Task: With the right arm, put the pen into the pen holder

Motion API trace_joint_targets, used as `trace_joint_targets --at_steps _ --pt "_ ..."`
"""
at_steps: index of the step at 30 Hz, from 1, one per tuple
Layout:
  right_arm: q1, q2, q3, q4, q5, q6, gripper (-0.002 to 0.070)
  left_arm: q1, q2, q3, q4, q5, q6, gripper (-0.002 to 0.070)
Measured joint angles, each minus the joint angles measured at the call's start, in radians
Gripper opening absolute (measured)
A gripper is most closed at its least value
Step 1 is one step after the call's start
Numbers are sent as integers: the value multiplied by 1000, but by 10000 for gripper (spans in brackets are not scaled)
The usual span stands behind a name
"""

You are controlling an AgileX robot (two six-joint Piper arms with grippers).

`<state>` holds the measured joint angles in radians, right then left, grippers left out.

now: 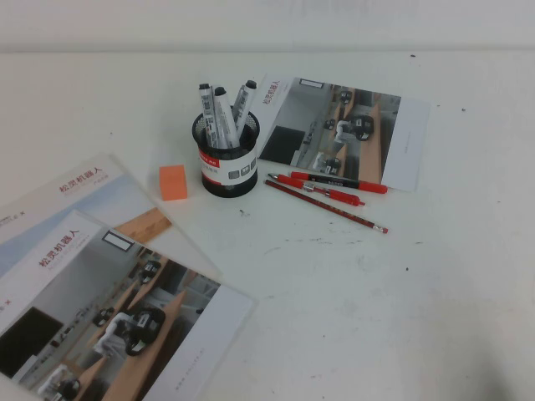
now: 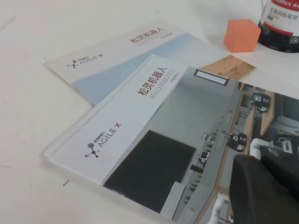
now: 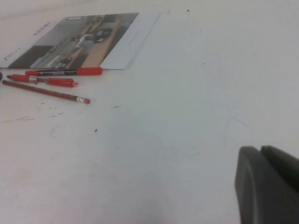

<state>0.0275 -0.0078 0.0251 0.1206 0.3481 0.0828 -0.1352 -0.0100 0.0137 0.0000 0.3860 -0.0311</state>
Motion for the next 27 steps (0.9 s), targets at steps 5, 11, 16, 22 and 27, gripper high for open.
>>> trace_joint_targets --at_steps 5,11,16,22,27 --pt "0 0 0 4 0 0 -20 0 0 0 0 0 0 -1" --pt "0 0 0 119 -30 0 -20 0 0 0 0 0 0 -1" --pt "0 0 0 387 -71 0 -20 0 0 0 0 0 0 -1" --pt "0 0 0 879 -109 0 -20 0 0 0 0 0 0 -1" --pt "0 0 0 962 -113 0 -20 0 0 0 0 0 0 -1"
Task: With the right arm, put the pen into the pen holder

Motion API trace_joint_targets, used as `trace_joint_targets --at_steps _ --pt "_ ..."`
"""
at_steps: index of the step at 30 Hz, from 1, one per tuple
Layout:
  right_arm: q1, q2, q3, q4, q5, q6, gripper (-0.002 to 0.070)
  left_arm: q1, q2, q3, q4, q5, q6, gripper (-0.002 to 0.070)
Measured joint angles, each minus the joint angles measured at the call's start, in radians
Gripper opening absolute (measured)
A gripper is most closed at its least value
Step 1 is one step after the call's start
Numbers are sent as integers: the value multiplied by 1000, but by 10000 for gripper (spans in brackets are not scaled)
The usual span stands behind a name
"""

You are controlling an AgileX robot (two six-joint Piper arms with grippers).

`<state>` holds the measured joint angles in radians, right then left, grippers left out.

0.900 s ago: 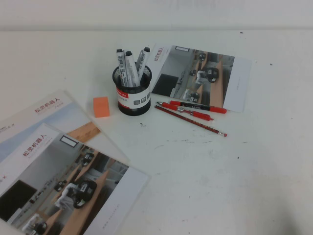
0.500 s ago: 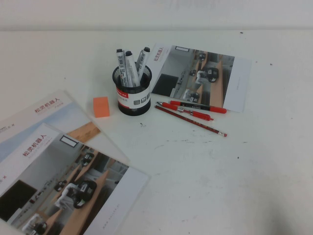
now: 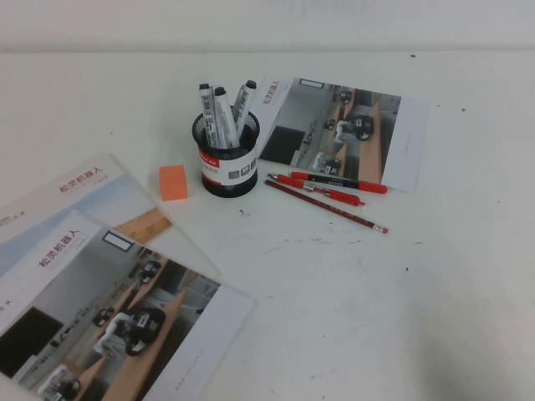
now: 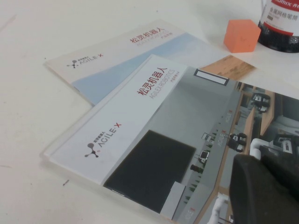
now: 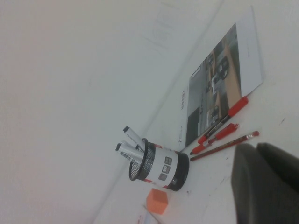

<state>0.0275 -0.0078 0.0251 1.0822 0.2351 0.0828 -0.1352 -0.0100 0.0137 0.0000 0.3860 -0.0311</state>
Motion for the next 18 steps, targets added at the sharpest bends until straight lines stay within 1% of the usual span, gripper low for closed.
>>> trace_joint_targets --at_steps 6,8,13,15,18 --pt "0 0 0 -9 -4 -3 -20 0 0 0 0 0 0 -1" --pt "0 0 0 -13 -4 -34 -20 0 0 0 0 0 0 -1" --pt "0 0 -14 -23 -4 -142 -20 0 0 0 0 0 0 -1" --pt "0 30 -69 -66 -4 -197 -20 0 0 0 0 0 0 -1" --pt "0 138 -192 -163 16 -318 -20 0 0 0 0 0 0 -1"
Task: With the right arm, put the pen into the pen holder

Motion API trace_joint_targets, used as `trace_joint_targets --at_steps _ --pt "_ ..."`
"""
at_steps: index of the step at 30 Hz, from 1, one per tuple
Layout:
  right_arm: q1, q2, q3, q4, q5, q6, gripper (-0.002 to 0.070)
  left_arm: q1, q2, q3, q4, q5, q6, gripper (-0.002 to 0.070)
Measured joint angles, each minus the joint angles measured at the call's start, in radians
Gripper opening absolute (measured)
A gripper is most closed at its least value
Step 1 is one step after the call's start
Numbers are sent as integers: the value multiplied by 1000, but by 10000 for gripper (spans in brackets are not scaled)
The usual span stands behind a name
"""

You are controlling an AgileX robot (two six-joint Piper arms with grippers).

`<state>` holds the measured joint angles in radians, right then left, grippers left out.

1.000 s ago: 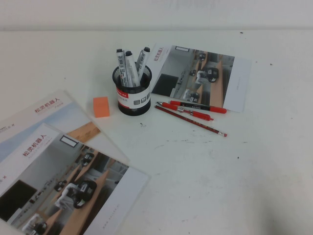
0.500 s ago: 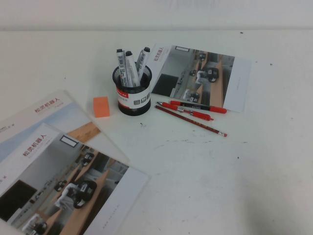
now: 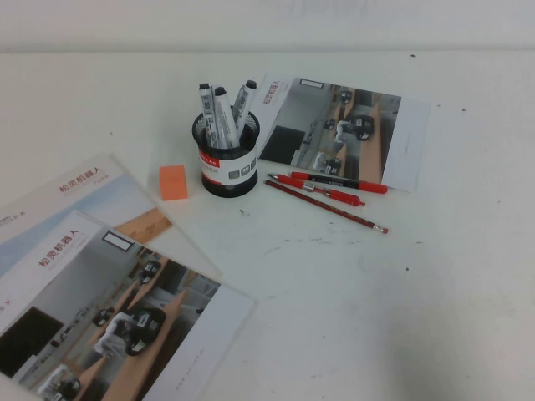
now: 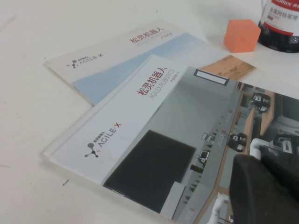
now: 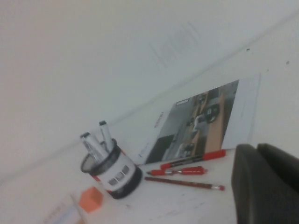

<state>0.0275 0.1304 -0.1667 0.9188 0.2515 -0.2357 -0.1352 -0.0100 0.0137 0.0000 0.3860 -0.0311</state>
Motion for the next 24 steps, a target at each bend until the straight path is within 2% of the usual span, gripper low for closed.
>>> trace_joint_targets --at_steps 6,12,15,18,24 --pt "0 377 -354 -199 216 -253 -20 0 0 0 0 0 0 -1" --pt "0 771 -782 -325 548 -420 -20 0 0 0 0 0 0 -1" --pt "39 947 -940 -403 630 -428 -20 0 0 0 0 0 0 -1" --pt "135 1089 -1065 -541 668 -401 -20 0 0 0 0 0 0 -1" --pt "355 1380 -1260 -939 768 -249 -20 0 0 0 0 0 0 -1"
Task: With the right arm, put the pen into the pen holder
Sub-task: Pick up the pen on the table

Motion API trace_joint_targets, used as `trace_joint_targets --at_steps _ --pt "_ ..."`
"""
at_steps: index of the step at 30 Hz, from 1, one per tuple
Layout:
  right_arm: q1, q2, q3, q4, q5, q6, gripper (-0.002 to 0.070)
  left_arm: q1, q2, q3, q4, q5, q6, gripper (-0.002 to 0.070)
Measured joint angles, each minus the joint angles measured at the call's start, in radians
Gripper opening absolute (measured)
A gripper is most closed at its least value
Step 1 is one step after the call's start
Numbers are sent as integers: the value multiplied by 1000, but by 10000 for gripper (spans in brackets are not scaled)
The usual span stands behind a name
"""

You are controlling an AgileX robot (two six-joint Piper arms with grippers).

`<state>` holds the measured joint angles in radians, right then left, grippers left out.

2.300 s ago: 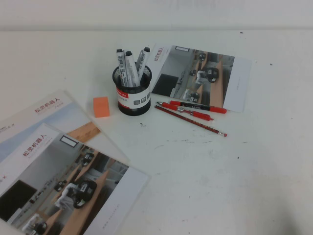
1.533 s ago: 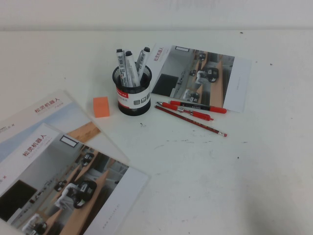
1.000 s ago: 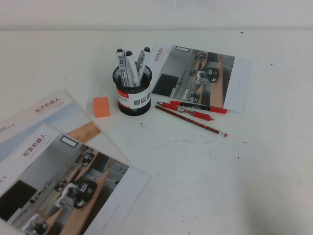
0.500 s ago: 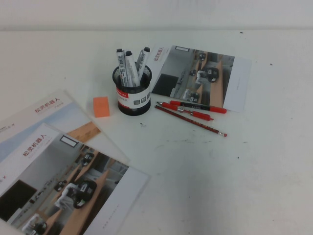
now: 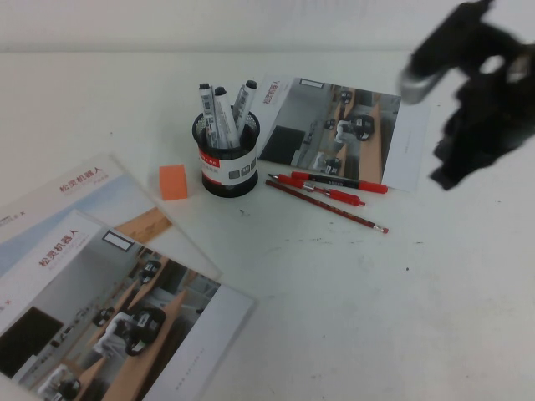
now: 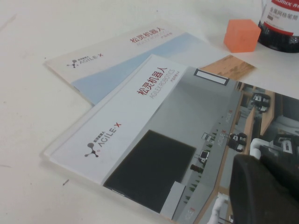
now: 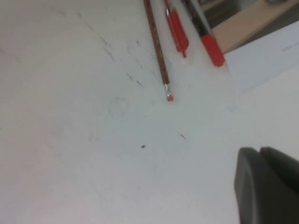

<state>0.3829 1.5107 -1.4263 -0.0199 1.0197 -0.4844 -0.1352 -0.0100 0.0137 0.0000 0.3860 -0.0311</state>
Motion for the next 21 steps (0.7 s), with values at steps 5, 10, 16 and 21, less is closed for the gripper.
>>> trace_joint_targets --at_steps 5,10,16,21 --pt "36 257 -236 -66 107 34 -20 0 0 0 0 0 0 -1" --pt "36 459 -467 -32 200 29 -9 0 0 0 0 0 0 -1" --pt "38 619 -622 94 209 -50 175 0 0 0 0 0 0 -1" --pt "57 686 -634 89 211 -79 325 0 0 0 0 0 0 -1"
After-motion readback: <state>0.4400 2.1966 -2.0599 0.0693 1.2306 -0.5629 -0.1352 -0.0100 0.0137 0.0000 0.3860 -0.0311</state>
